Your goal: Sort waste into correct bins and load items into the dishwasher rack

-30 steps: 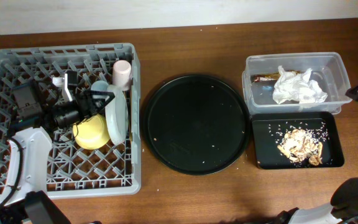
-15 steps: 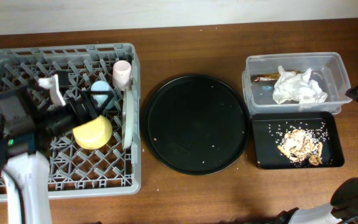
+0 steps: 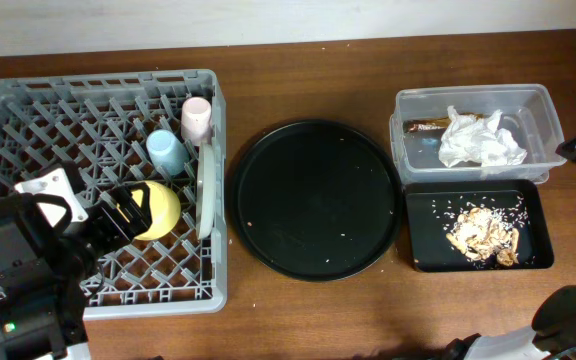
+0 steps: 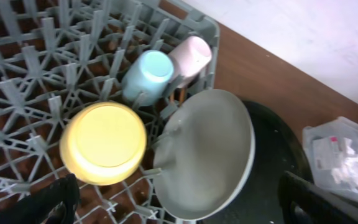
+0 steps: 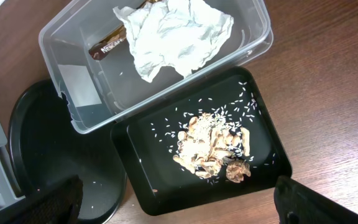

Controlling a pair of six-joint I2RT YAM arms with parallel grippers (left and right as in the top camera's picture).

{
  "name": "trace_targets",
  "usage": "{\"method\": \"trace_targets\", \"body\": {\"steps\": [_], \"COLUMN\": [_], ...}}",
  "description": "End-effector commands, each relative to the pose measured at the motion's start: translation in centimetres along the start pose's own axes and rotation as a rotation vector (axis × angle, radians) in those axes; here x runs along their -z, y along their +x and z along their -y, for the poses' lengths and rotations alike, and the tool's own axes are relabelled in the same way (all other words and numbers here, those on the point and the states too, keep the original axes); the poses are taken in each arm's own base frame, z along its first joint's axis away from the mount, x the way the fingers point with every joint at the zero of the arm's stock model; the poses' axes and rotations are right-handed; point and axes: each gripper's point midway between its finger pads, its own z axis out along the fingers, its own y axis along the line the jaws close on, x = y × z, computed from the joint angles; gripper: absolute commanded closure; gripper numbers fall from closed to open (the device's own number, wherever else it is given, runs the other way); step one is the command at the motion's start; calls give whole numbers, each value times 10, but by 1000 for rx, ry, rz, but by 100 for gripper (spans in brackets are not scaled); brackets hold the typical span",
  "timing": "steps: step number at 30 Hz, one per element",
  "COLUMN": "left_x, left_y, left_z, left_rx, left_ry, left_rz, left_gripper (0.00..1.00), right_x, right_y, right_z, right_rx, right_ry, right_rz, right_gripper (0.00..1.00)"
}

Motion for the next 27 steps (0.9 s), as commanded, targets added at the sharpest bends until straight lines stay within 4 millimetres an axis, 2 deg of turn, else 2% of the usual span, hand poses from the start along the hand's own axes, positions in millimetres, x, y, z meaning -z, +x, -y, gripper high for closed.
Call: {"method": "trace_targets", "body": {"steps": [1,10,14,15,17,20,23,27], "left_x": [3,3,3,3,2,2,2,2], "left_y": [-4,-1,0,0,0,0,0,0], "left_z": [-6,-7,-7,-7,-8,-8,-8,-8], "left_rx": [2,8,8,8,9,10,10,10], "left_ry": [-40,-44,-45,-45,-46,-46,-46,-46], "left_rz": [16,2,1,0,-2,-3,-3,-4], "left_gripper": [1,1,1,1,1,1,1,1], "right_x": [5,1,6,17,31,55,81,117], "right_y": [-3,-3,-1,4,12,36,74,131], "right_z": [1,-8,-28,-49,-77,-129,-184,-230], "right_rx": [-4,21,75,136,215,375,567,790], "right_ry": [10,1,-8,-16,-32,-82,-169,-305], "right_rz": [16,6,20,51,89,150,202,258], "right_gripper": [2,2,2,2,2,2,2,2]}}
